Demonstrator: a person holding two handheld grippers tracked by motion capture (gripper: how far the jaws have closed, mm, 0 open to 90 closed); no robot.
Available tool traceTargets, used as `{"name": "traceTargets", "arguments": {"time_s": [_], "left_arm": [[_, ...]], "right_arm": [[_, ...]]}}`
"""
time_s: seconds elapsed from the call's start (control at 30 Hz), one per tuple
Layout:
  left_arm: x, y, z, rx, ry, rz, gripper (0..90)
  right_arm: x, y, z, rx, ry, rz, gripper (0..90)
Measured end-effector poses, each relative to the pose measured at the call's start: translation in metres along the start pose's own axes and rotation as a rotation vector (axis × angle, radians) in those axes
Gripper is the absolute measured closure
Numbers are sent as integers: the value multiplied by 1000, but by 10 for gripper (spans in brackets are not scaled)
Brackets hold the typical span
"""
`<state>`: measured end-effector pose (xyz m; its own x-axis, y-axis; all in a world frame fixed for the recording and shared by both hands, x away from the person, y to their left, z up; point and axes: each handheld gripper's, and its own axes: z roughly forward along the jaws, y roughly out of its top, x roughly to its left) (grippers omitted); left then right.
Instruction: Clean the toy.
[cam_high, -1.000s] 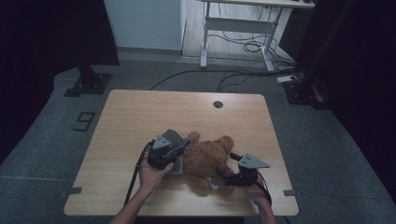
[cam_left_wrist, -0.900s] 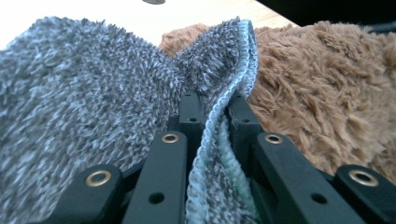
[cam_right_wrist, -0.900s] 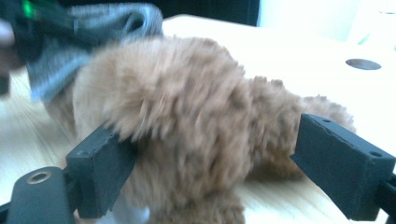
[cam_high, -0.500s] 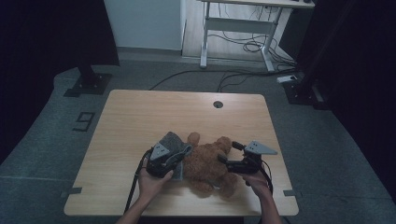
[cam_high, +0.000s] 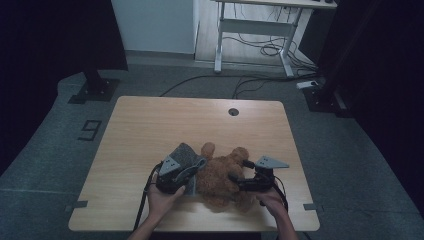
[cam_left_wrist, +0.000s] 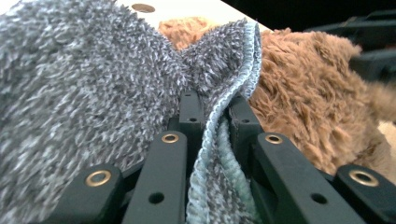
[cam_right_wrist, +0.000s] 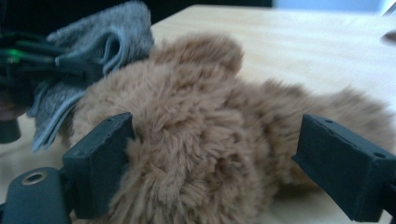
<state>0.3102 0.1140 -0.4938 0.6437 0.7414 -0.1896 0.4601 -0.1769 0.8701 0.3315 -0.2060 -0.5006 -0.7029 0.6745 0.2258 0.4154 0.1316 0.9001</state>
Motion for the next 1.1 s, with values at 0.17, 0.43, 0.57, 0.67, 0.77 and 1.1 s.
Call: {"name": "traceTargets", "arguments": {"time_s": [0.17,0.43,0.57,0.67,0.77,1.1], "left_arm": [[-4,-3,-4,-3,-13,-5,788],[-9,14,-9,26,-25,-23,777],[-25,46,3,34,-47,9,775],[-47,72,23,40,-82,50,775],[-71,91,50,73,-109,84,774],[-77,69,102,220,-117,63,782]], "right_arm": [[-1,-11,11,117,30,55,110],[2,-23,14,109,77,51,365],[5,-23,13,81,68,16,510],[10,-22,11,73,53,-38,535],[15,-24,10,57,35,-77,541],[34,-30,9,36,-64,-232,587]]}}
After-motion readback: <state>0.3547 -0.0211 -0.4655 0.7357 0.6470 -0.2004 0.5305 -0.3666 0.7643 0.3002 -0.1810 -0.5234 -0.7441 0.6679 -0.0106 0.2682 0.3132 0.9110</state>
